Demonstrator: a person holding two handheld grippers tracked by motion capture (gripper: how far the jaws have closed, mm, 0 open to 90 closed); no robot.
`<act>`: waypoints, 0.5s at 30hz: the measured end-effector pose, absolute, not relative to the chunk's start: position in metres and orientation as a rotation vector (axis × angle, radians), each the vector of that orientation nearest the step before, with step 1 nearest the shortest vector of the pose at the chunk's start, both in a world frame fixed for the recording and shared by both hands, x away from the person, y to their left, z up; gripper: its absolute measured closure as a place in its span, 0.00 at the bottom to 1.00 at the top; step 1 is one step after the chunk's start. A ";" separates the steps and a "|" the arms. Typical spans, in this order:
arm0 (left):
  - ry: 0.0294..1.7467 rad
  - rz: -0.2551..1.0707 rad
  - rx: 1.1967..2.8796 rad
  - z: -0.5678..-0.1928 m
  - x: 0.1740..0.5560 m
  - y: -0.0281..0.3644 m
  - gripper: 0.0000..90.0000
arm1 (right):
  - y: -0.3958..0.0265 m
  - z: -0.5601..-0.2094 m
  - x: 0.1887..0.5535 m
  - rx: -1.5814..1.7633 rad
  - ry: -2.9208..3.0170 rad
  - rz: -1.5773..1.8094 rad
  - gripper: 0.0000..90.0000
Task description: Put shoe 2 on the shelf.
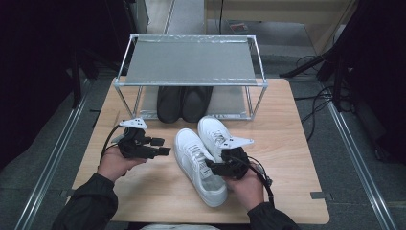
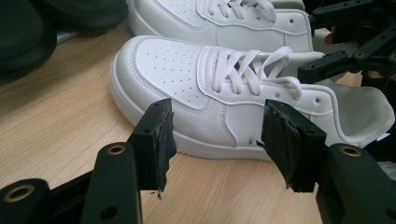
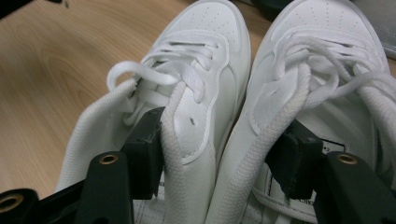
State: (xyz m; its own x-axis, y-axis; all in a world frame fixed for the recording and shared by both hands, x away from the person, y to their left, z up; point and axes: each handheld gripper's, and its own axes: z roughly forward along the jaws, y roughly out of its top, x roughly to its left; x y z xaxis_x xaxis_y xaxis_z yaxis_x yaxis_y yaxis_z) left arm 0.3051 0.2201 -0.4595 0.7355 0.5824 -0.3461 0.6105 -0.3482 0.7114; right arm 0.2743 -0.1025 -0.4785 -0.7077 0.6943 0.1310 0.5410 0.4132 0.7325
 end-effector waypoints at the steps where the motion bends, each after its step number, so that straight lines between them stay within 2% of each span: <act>1: 0.902 -0.037 2.038 -0.459 0.305 0.220 0.49 | -0.102 -0.479 0.274 1.088 2.476 1.156 0.49; 10: 0.908 -0.038 2.035 -0.459 0.305 0.221 0.49 | -0.101 -0.482 0.271 1.055 2.425 1.150 0.53; 15: 0.901 -0.045 2.046 -0.460 0.305 0.220 0.49 | -0.102 -0.482 0.271 1.061 2.412 1.152 0.63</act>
State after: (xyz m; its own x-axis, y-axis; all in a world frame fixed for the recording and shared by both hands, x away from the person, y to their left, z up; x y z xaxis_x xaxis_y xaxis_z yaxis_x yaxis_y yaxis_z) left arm 0.3055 0.2201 -0.4601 0.7367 0.5804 -0.3469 0.6122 -0.3547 0.7067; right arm 0.2707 -0.1018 -0.4819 -0.6974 0.7133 0.0695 0.5024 0.4175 0.7571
